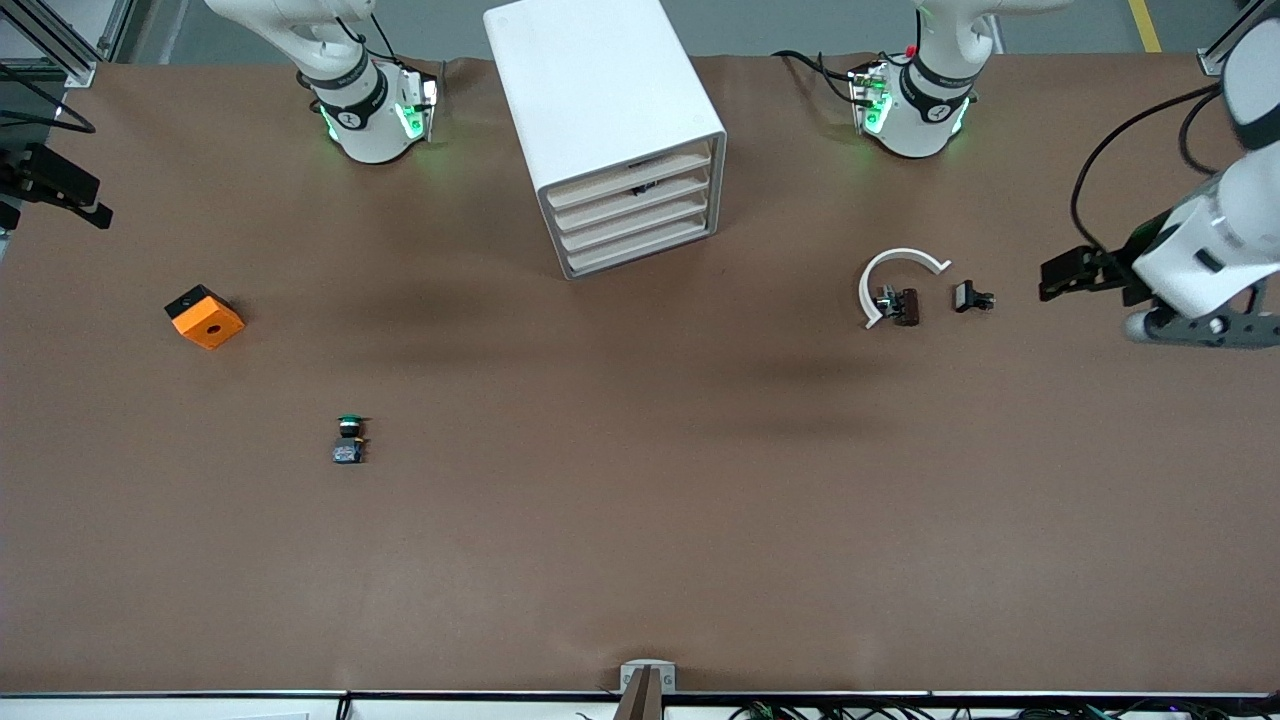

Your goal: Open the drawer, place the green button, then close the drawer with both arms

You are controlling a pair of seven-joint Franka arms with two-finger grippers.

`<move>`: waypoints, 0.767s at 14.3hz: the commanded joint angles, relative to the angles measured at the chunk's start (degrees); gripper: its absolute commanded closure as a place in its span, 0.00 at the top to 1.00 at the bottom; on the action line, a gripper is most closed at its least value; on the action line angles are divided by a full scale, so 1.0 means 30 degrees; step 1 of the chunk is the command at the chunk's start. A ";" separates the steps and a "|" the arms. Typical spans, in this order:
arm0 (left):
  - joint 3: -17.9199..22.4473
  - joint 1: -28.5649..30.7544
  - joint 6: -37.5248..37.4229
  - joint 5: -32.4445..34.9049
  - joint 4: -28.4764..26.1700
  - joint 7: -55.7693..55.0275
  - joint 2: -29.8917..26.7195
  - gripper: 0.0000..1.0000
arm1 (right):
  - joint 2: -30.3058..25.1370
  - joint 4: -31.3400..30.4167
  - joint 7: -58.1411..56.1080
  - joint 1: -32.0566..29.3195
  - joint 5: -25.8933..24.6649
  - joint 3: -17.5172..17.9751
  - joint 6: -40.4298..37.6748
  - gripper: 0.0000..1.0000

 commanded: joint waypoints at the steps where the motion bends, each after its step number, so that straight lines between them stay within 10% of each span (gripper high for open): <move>1: -0.0090 -0.0815 -0.0219 0.0248 0.0679 -0.1270 0.1774 1.00 | -0.0390 -0.0359 -0.0165 0.0069 -0.0305 0.0002 0.0148 1.00; 11: -0.0119 -0.4273 0.0719 -0.1156 0.2669 -1.0402 0.7548 1.00 | -0.0360 -0.0302 -0.0165 0.0040 -0.0305 -0.0028 0.0119 1.00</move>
